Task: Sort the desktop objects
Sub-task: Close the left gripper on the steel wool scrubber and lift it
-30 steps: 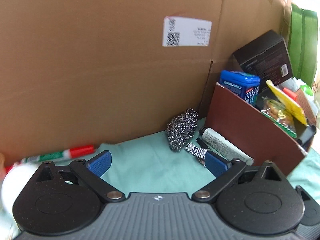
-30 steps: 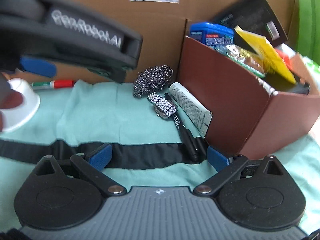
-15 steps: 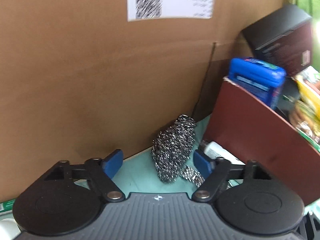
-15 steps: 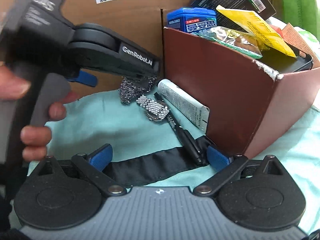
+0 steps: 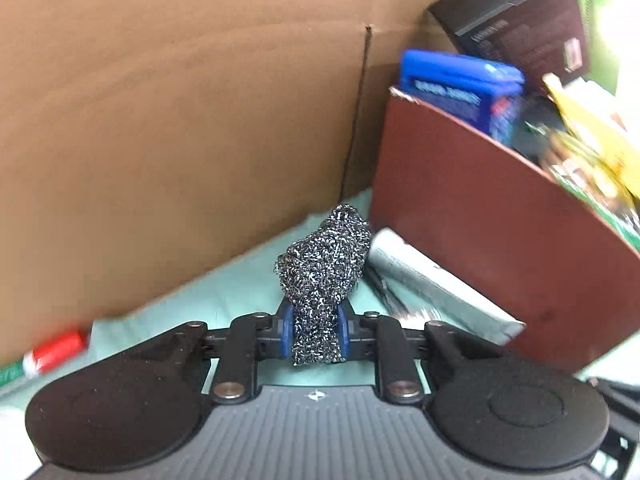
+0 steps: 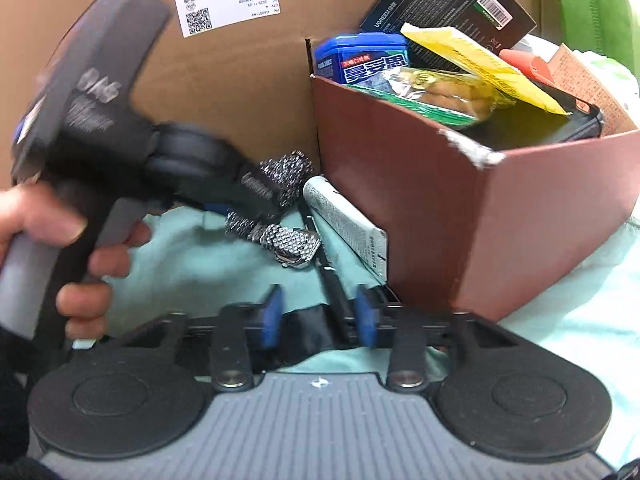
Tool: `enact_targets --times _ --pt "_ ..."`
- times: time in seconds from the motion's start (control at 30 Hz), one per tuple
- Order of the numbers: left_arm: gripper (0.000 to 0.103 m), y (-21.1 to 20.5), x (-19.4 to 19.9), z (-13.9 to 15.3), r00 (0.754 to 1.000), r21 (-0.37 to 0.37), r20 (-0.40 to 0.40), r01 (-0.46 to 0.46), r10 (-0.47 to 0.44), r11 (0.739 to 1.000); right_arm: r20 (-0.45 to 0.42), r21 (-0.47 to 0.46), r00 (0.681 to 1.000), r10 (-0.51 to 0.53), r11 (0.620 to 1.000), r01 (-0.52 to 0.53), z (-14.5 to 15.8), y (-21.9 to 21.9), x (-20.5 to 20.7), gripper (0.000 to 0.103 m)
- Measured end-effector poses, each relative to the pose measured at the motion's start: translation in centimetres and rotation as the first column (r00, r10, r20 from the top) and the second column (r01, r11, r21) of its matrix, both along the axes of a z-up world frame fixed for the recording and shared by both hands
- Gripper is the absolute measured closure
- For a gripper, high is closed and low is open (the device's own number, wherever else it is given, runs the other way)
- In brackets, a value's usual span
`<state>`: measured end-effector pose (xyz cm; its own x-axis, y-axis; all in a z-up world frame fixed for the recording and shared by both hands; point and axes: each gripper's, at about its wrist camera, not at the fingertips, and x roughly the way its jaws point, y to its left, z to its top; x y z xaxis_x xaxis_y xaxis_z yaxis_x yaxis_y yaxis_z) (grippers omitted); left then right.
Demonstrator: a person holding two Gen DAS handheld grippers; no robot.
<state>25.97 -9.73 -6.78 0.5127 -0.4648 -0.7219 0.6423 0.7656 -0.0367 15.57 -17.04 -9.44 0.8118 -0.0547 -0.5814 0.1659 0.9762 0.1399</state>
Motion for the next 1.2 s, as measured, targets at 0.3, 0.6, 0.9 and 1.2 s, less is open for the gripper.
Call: enact_targets --times 0.3,0.6,0.9,1.2 --pt "0.083 3.9 -9.4 1.3 1.000 0.057 0.025 0.013 -0.014 0.998 -0.039 0.086 0.970 0.239 0.968 -0.235 0.8 0.0 -4.0 0.086" --pt "0.061 4.7 -13.4 1.4 0.995 0.027 0.063 -0.074 0.072 0.997 -0.050 0.061 0.950 0.308 0.950 -0.305 2.4 0.3 -9.0 0.066" --pt "0.044 6.7 -13.3 1.2 0.981 -0.042 0.030 -0.188 0.189 0.981 -0.007 0.041 0.946 0.325 0.945 -0.325 3.2 -0.1 -9.2 0.059" --pt "0.034 7.3 -12.0 2.6 0.987 -0.153 0.010 -0.157 0.160 0.976 0.039 -0.045 0.914 0.404 0.914 -0.402 2.6 2.0 -6.9 0.034"
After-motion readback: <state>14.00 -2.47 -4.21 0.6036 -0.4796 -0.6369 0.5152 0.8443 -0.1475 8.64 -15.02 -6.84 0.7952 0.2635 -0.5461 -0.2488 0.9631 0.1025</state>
